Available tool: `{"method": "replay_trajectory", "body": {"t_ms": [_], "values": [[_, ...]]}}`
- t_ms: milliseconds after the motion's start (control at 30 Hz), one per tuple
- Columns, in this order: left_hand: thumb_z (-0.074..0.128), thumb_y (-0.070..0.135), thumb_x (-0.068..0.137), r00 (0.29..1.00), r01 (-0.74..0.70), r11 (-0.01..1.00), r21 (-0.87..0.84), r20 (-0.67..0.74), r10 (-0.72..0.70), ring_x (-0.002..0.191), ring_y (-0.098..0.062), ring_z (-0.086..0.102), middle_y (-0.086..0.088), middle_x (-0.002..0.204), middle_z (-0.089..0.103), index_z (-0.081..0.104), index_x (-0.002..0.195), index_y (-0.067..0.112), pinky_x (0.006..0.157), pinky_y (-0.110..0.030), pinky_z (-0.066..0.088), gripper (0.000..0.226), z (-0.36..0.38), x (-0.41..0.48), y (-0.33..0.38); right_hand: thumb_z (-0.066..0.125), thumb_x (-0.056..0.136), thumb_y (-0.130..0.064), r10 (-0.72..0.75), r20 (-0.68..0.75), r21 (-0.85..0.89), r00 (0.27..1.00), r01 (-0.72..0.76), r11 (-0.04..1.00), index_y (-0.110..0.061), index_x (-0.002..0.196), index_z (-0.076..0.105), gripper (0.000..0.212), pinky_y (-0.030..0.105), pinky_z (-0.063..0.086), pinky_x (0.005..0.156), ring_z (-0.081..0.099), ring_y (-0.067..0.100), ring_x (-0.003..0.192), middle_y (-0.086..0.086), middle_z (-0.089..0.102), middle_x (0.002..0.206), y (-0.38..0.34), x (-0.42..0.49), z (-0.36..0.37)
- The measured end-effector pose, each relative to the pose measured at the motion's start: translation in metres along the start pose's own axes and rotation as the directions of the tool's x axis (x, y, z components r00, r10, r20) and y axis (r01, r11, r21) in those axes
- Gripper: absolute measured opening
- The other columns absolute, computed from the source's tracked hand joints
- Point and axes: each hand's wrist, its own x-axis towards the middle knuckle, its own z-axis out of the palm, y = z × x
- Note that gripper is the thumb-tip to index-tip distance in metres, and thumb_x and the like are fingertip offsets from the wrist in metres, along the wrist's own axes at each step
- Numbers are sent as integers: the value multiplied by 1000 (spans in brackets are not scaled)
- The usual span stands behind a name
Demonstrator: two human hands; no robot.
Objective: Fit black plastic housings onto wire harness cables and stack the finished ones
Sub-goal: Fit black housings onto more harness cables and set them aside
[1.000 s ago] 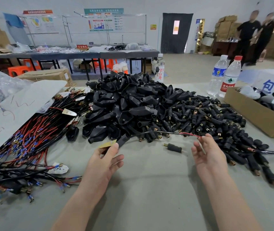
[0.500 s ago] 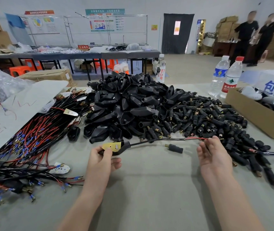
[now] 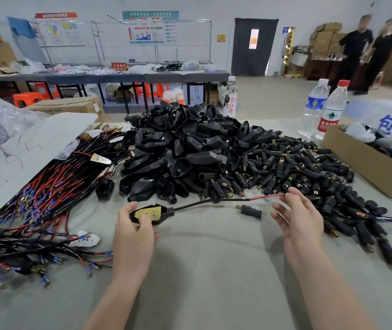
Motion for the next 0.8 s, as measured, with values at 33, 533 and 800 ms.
{"method": "replay_trajectory", "body": {"t_ms": [33,533,800], "values": [[45,22,99,998,-58,994,88,-15,59,70,-7,69,1,124,55,46,134,34,68,-22,42,37,0,-3,1,58,97,-11,-13,3,-7,1000,13,1000,-16,108,66,14,20,55,52,62,10,60,-1,67,81,0,-1,1],[44,34,102,707,-705,680,203,286,647,121,-12,55,13,125,62,57,130,26,100,-43,46,32,59,-50,11,61,98,-11,-247,498,-254,831,412,875,-31,98,74,24,20,53,62,67,9,70,-4,73,84,16,-54,28],[44,51,99,833,-428,900,-81,351,428,82,-9,69,10,81,70,57,102,43,73,-33,55,16,53,-45,5,63,97,-21,-145,623,-333,769,429,840,-44,98,73,25,16,51,64,67,9,76,-10,72,85,27,-58,30]]}}
